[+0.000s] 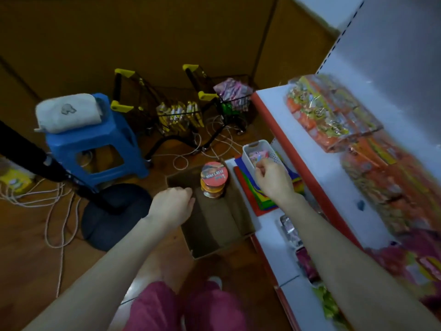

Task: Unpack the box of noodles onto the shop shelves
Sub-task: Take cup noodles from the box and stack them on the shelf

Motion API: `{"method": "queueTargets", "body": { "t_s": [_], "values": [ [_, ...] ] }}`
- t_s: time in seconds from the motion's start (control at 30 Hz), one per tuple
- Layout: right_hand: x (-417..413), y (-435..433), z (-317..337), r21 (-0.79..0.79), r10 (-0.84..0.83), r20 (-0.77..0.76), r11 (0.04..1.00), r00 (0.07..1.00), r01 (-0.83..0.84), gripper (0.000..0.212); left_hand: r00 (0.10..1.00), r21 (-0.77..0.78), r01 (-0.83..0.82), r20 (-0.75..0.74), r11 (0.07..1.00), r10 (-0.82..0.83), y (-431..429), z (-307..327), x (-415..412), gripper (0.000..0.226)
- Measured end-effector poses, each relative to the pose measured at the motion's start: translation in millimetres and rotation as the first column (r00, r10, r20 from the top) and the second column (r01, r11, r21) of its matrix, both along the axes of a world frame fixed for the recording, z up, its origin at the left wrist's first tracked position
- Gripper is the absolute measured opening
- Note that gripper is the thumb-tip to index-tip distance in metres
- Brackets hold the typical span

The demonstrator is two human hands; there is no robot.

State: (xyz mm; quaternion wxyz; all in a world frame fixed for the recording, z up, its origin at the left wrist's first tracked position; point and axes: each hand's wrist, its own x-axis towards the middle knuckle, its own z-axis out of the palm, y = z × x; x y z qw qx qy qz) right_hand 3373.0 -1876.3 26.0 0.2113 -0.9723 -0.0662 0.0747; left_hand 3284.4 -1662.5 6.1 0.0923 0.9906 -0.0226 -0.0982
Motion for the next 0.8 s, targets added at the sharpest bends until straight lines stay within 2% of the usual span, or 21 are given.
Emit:
{"method": "queueTargets", "body": {
  "t_s": [0.2, 0.37, 0.6, 0.73, 0.8],
  "values": [
    [49.8, 17.7, -109.0, 0.02, -0.06, -0.093, 0.998, 0.994, 0.062, 0.023, 0.994, -0.091, -0.049, -0.097, 0.995, 0.04, 18.3, -106.2, 55.0, 0.025],
    [85.9, 31.7, -230.3, 0.026, -0.112, -0.112, 0.993, 0.987, 0.115, 0.025, 0.993, -0.143, -0.064, -0.106, 0.988, 0.049, 33.3, -231.1, 104.1, 0.024],
    [136.6, 45.4, -390.5, -0.028, -0.18, 0.015, 0.983, 0.984, 0.18, 0.032, 0.986, -0.039, -0.137, -0.097, 0.99, 0.133, 29.1, -422.2, 164.1, 0.029],
    [155.7, 44.5, -450.7, 0.005, -0.228, 0.084, 0.974, 0.97, 0.228, 0.036, 0.959, -0.161, -0.27, -0.133, 0.949, 0.25, 19.0, -499.2, 191.9, 0.03],
    [161.8, 43.2, -472.2, 0.021, -0.245, 0.108, 0.97, 0.964, 0.244, 0.038, 0.956, -0.205, -0.287, -0.131, 0.936, 0.264, 15.2, -524.8, 201.7, 0.033]
  ]
}}
